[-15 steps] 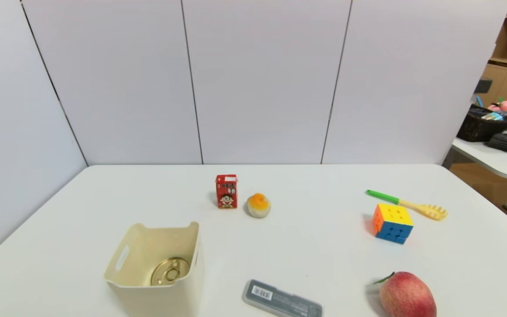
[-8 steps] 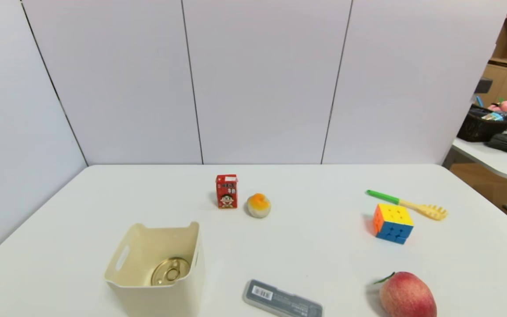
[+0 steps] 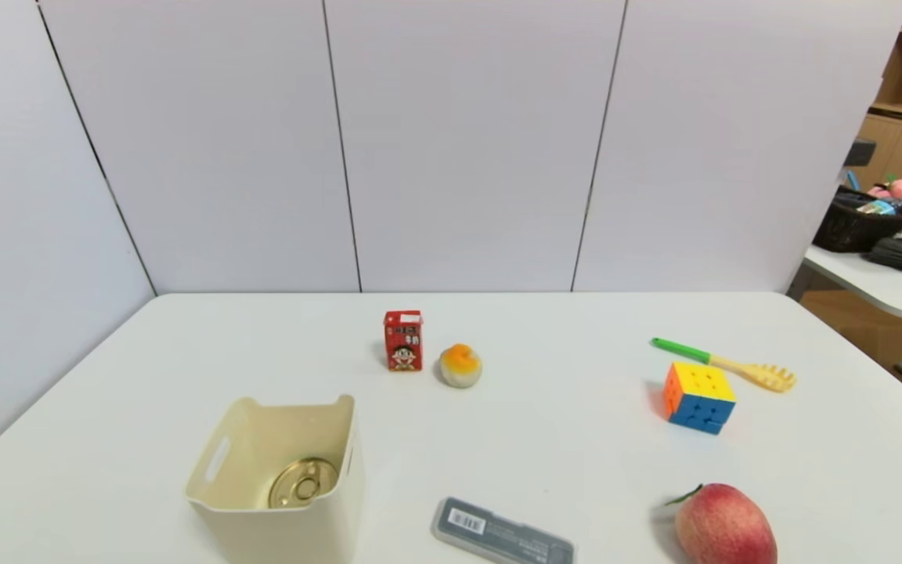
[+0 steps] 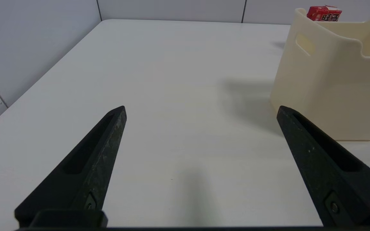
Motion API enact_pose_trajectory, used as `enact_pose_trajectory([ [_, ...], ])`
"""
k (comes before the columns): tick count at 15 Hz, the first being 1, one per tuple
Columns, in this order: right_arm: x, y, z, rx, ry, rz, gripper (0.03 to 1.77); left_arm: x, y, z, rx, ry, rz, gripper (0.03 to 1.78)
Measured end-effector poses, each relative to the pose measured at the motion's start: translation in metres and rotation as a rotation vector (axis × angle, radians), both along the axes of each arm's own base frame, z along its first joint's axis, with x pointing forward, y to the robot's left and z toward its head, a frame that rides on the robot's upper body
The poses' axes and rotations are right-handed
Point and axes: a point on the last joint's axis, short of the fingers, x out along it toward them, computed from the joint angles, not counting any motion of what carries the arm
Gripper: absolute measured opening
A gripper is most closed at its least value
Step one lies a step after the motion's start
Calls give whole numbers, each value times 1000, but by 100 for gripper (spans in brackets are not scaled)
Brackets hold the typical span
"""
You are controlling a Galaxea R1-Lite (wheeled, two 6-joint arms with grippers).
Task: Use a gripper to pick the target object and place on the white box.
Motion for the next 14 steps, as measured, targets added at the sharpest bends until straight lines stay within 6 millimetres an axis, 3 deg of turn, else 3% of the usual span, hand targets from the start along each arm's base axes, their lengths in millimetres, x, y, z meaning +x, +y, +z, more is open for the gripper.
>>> enact_pose_trajectory([
  [14,0,0,0,-10,0,3,169,0,0,0,0,0,0,169],
])
